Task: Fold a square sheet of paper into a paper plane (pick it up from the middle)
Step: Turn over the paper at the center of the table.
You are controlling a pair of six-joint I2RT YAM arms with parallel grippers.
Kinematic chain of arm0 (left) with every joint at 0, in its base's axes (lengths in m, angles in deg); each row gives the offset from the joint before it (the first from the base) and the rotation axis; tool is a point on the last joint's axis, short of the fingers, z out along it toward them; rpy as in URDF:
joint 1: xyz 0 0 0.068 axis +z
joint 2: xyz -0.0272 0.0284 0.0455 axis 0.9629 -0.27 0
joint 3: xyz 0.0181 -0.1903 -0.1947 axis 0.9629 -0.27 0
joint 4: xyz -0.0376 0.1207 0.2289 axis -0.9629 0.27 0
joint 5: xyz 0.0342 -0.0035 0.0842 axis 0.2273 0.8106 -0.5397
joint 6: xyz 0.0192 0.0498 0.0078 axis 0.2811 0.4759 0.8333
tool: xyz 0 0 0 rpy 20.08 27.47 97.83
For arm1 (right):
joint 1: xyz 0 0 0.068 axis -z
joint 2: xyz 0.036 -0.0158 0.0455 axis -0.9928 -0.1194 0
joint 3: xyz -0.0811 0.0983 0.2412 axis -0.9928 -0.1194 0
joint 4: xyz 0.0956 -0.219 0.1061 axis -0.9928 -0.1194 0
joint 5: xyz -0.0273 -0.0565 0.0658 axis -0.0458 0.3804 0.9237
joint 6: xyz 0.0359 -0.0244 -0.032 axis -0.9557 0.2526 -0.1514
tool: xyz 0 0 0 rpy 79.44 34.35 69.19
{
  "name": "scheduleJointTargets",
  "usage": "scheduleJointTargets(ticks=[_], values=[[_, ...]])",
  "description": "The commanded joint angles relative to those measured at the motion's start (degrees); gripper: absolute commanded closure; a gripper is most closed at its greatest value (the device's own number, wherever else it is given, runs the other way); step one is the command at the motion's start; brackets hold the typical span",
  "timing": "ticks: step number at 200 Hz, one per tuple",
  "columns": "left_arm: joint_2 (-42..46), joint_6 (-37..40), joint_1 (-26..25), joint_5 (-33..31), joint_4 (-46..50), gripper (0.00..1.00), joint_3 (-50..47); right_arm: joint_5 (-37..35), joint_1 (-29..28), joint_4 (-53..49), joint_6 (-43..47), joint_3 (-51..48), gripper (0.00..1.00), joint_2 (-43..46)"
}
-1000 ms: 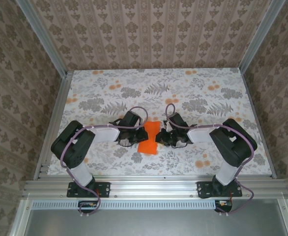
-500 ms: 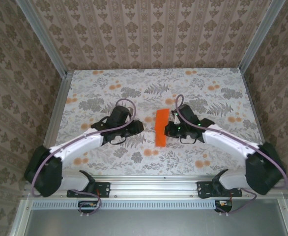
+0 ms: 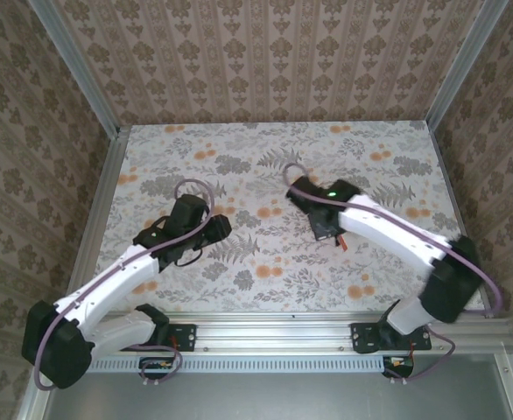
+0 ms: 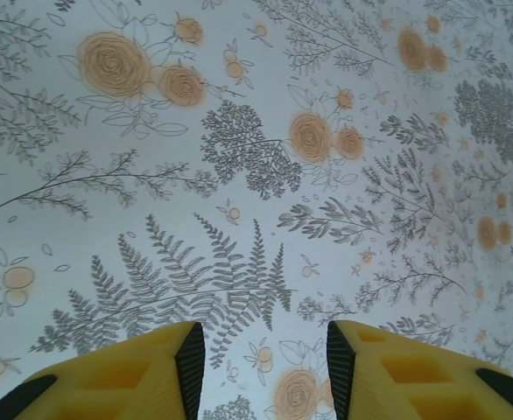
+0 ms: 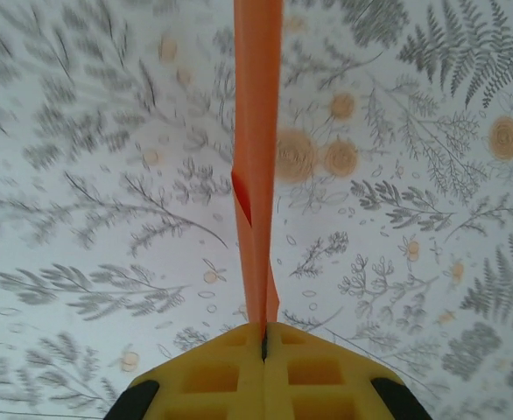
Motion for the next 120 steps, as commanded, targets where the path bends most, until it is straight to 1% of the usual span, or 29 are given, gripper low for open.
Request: scheduleJointTargets(ticks=[1,16,33,52,71,83,95,108,120], values=[[3.15,0.16,0.64,-2.85,3.34,0.56,-0.19,-3.84,-4.18,-7.31,-0.85,4.42,0.97,-9.76],[5.02,-0.09,0.82,-3.45,4.08,0.55,-0.39,-2.07,-6.85,-6.77,-1.61,7.79,0.96,-16.49],[6.76,-0.28,1.00,-4.01,5.12,0.55,-0.49,2.73,-9.16,-4.76,-2.16,11.90,0.94,-22.54],[8.50,-0.20,1.12,-4.58,6.31,0.53,-0.60,8.87,-10.86,-1.85,-2.57,15.89,0.91,-27.08],[9.61,-0.20,1.26,-4.42,6.77,0.52,-0.88,15.20,-11.33,1.30,-2.40,18.15,0.86,-29.06],[9.91,-0.12,1.31,-3.99,6.88,0.51,-0.97,17.99,-11.31,3.74,-2.11,17.72,0.81,-27.89],[9.87,0.04,1.27,-3.40,6.63,0.50,-1.13,20.24,-10.79,6.56,-1.90,15.68,0.70,-24.85],[9.53,0.20,1.35,-2.33,5.36,0.45,-1.53,22.53,-9.69,11.43,-1.48,11.06,0.60,-18.67],[8.22,0.50,1.27,-0.27,3.38,0.44,-1.92,25.68,-7.69,16.51,-1.32,5.42,0.52,-12.34]])
